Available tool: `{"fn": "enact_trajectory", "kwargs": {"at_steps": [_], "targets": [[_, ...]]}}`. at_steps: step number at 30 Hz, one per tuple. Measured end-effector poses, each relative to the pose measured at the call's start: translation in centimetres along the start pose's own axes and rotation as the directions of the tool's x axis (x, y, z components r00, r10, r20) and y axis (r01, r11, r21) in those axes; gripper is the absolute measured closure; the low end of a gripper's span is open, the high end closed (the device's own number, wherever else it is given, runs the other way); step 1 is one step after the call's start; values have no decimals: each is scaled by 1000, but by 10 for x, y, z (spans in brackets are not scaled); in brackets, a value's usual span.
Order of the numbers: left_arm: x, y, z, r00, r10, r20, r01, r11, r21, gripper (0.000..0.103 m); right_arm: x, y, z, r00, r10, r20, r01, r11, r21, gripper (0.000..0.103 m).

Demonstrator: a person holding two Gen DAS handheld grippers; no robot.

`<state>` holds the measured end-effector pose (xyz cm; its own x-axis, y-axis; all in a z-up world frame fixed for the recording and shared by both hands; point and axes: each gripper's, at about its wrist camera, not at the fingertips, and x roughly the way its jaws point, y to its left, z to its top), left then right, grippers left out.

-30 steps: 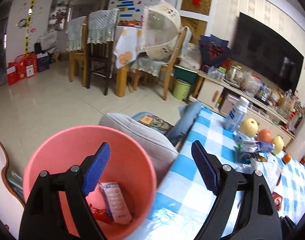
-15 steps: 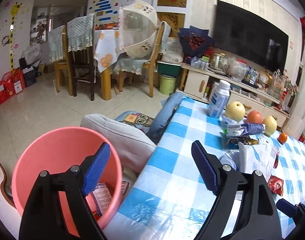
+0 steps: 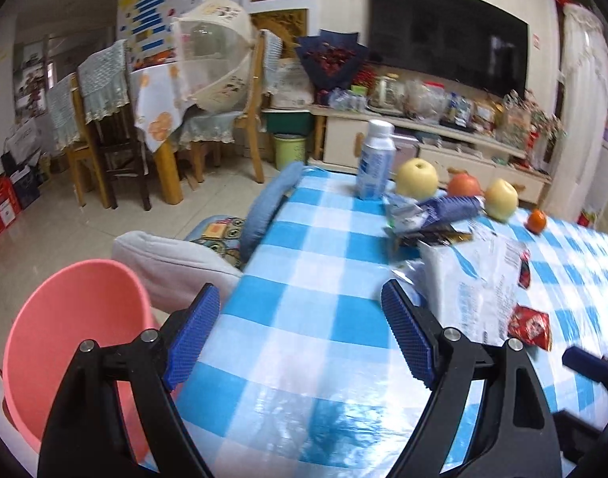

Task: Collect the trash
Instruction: 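Move both tools back over the table toward the remaining wrappers, then grasp the white wet-wipes pack with the left tool while the right tool grasps the red wrapper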

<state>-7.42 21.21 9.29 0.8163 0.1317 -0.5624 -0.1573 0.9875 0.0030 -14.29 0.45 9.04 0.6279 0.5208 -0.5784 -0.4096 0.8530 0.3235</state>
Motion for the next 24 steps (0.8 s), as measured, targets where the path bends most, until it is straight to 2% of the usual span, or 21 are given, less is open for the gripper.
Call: {"fn": "enact_trajectory", "kwargs": {"at_steps": [4,8,16,20,24], "targets": [[5,-22,-5,999,-27,-20,28,998,58,19,-9,-14,4,1000,-6,14,5,1000,22,12],[9,-41,-8,996,-73,-49,77,994,78,19,-18,-30,9,1000,-1,17,0,999,53,12],[20,-79,-14,976,-190,-103,199,976,87,19,-37,-59,18,998,-52,32,50,997,65,12],[30,-97,-16,959,-244,-141,258,962,92,19,-38,-74,22,995,-100,10,100,994,41,12],[44,-116,-20,954,-237,-183,262,957,124,19,-30,-94,23,988,-142,-53,144,989,36,12]]}}
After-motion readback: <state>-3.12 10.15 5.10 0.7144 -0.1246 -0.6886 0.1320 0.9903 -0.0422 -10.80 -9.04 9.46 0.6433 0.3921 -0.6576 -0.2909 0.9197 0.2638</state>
